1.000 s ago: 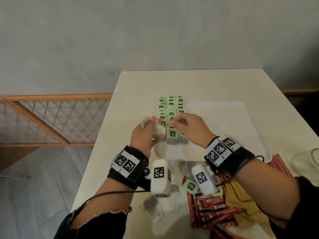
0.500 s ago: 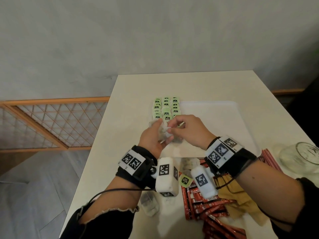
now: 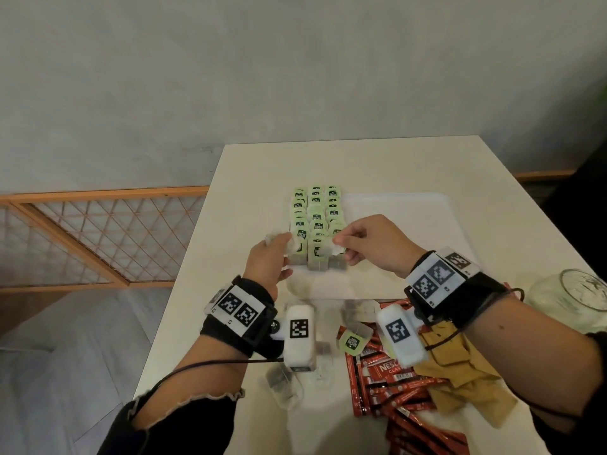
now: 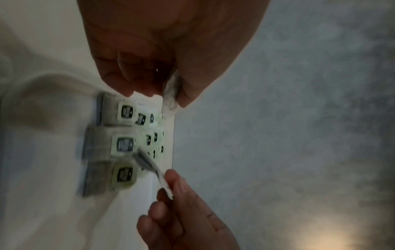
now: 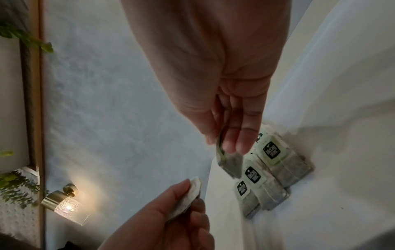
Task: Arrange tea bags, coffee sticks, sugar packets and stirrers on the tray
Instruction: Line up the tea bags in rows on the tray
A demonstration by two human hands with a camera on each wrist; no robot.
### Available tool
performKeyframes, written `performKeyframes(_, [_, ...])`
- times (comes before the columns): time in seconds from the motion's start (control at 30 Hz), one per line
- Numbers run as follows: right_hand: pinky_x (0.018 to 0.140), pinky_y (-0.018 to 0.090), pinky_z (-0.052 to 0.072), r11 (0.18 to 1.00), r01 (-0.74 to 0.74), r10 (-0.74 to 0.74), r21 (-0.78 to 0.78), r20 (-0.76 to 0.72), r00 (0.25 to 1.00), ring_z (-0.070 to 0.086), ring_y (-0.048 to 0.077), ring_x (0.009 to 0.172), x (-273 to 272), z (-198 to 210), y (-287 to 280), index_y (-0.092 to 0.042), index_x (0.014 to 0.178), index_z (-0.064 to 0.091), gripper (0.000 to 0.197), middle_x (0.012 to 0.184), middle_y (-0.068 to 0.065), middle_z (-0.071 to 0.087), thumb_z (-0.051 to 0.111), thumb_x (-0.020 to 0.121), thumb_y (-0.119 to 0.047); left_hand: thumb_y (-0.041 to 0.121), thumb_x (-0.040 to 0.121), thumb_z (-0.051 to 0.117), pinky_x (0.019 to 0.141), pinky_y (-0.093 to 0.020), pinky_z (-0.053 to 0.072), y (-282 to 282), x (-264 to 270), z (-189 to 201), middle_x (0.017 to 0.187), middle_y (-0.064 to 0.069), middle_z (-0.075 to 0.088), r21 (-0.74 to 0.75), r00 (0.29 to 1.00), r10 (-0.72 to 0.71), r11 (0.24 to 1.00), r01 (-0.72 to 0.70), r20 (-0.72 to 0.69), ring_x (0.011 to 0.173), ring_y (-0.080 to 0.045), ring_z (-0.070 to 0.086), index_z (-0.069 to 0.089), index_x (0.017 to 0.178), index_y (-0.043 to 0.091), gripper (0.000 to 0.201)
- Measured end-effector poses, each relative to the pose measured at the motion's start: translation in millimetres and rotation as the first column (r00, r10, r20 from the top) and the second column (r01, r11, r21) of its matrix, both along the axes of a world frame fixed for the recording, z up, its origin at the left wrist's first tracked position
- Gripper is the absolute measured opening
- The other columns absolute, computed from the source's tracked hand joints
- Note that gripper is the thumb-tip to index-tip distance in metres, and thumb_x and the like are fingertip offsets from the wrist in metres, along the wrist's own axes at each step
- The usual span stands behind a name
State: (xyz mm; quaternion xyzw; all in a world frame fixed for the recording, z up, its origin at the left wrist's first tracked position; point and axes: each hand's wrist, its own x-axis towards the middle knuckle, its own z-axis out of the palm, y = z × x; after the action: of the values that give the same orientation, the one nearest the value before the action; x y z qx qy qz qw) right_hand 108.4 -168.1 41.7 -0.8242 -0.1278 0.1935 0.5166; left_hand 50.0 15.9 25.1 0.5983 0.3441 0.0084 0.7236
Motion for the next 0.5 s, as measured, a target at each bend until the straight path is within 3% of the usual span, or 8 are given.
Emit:
performKeyframes(0.07, [0.074,0.027,0.058,0.999,-0.042,0.042,-0.006,-0.003,0.999,0.065,0.016,0.066,1.8,-0.9,4.3,-0.006,0.097,0.072,0.015,0.076,0.009,0.068,0.073,0.085,-0.013,0.029,0.093,0.061,0.064,-0.026,0.047,10.7,-1.2,-0.4,0.09,0.001,0.055,0.039,1.0,-0.013,0.999,0.013,0.006,0.078,-0.014,0.052,0.06,0.106,0.014,0.02])
performKeyframes(0.13, [0.079,0.024,0.055,0.988,-0.125,0.127,-0.085,0.01,0.992,0.066,0.013,0.07,2.2,-2.1,10.8,-0.009,0.103,0.072,0.027,0.081,0.006,0.069,0.08,0.077,-0.011,0.026,0.093,0.063,0.065,-0.027,0.048,20.4,-1.9,-1.9,0.092,0.0,0.058,0.044,1.0,-0.024,0.999,0.024,0.007,0.081,-0.015,0.054,0.06,0.101,0.015,0.014])
performKeyframes(0.2, [0.074,0.021,0.056,0.974,-0.206,0.204,-0.09,-0.038,0.978,0.067,0.011,0.068,-0.4,-5.0,21.6,-0.007,0.102,0.071,0.024,0.081,0.008,0.07,0.076,0.079,-0.003,0.025,0.092,0.064,0.066,-0.027,0.048,28.8,-2.4,-3.6,0.092,-0.001,0.06,0.053,1.0,-0.027,0.998,0.027,0.004,0.082,-0.015,0.056,0.059,0.092,0.017,0.009])
performKeyframes(0.3, [0.066,0.025,0.059,0.961,-0.271,0.264,-0.056,-0.109,0.958,0.068,0.016,0.064,-2.8,-16.1,39.4,-0.007,0.09,0.07,0.006,0.073,0.011,0.069,0.066,0.088,-0.004,0.025,0.09,0.067,0.068,-0.027,0.048,39.7,-2.4,-7.9,0.089,-0.001,0.062,0.089,0.999,-0.044,0.995,0.044,0.004,0.08,-0.014,0.057,0.063,0.095,0.013,0.013])
performKeyframes(0.43, [0.056,0.024,0.055,0.937,-0.29,0.276,-0.192,-0.096,0.956,0.064,0.013,0.054,2.3,-29.5,57.6,-0.006,0.075,0.066,0.018,0.065,0.007,0.066,0.063,0.092,-0.008,0.024,0.085,0.073,0.071,-0.026,0.046,52.0,-3.3,-15.8,0.091,-0.003,0.068,0.111,0.998,-0.055,0.992,0.054,0.009,0.083,-0.016,0.06,0.067,0.101,0.009,0.022])
performKeyframes(0.5, [0.053,0.025,0.055,0.929,-0.263,0.259,-0.262,-0.049,0.965,0.062,0.013,0.052,6.2,-34.5,65.0,-0.006,0.076,0.063,0.017,0.064,0.005,0.065,0.06,0.093,-0.009,0.024,0.084,0.074,0.071,-0.025,0.045,56.5,-3.8,-17.9,0.092,-0.003,0.069,0.12,0.999,-0.05,0.992,0.049,0.008,0.084,-0.015,0.061,0.067,0.103,0.009,0.025])
